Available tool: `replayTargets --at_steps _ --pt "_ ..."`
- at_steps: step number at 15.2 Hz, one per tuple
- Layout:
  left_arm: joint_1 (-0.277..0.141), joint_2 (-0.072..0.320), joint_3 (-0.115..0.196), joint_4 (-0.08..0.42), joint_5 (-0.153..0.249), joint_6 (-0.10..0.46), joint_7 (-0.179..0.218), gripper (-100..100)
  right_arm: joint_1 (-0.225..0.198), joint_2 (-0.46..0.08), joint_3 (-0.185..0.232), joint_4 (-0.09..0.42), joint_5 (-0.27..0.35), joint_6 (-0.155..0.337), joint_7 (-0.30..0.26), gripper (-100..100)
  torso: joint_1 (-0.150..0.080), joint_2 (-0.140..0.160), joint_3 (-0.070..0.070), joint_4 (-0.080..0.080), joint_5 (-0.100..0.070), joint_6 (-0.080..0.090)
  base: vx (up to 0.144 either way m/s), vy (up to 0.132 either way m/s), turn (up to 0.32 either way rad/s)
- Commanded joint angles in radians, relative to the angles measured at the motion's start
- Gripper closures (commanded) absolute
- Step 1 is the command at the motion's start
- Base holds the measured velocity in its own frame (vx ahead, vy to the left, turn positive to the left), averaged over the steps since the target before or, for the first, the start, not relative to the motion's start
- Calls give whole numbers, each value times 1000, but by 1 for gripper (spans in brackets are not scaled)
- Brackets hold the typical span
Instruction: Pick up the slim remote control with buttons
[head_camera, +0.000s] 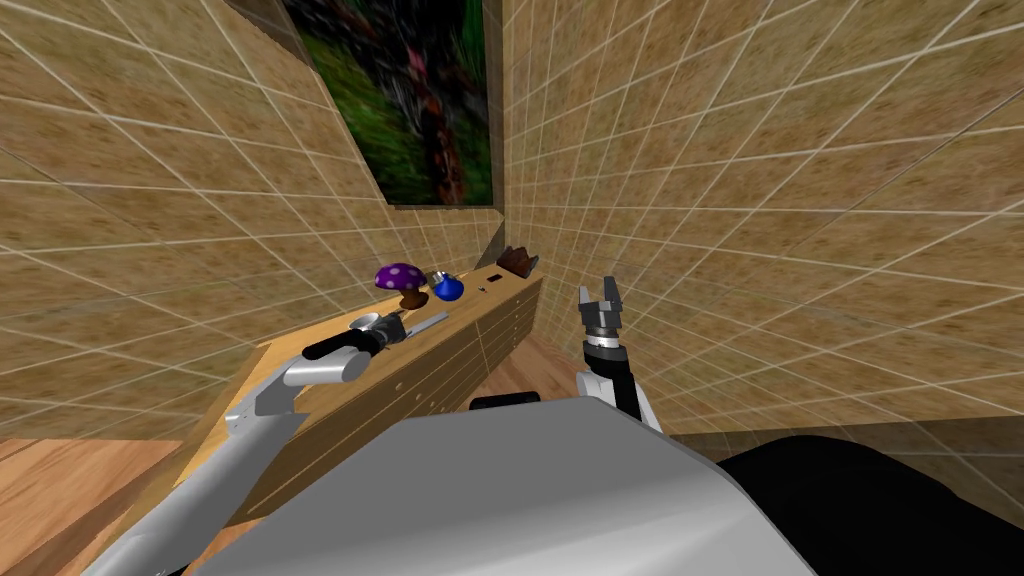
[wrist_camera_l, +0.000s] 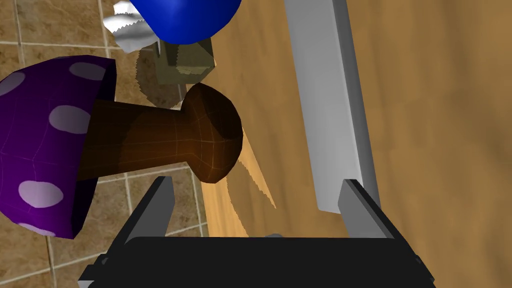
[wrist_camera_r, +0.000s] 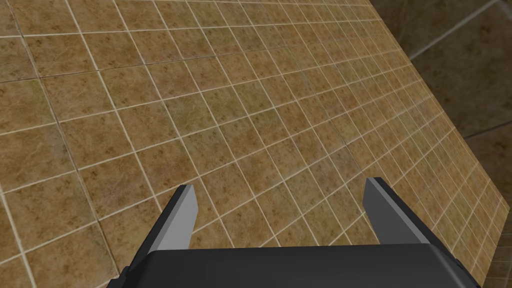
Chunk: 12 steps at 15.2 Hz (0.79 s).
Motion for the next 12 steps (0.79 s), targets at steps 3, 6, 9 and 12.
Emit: replayTargets --at_steps 3,6,9,12 --pt "-9 23 8 16 25 73 19 -100 0 0 0 0 0 0 0 0 0 0 0 0 0 0 26 -35 -46" --pt "-27 52 16 44 56 147 43 -100 0 0 0 0 0 0 0 0 0 0 0 0 0 0 30 -34 -68" --pt "-45 80 24 72 86 198 67 -100 0 0 0 0 0 0 0 0 1 0 0 0 0 0 30 -32 -53" --pt "-61 106 31 100 116 257 90 -100 0 0 0 0 0 0 0 0 1 0 0 0 0 -1 28 -27 -35"
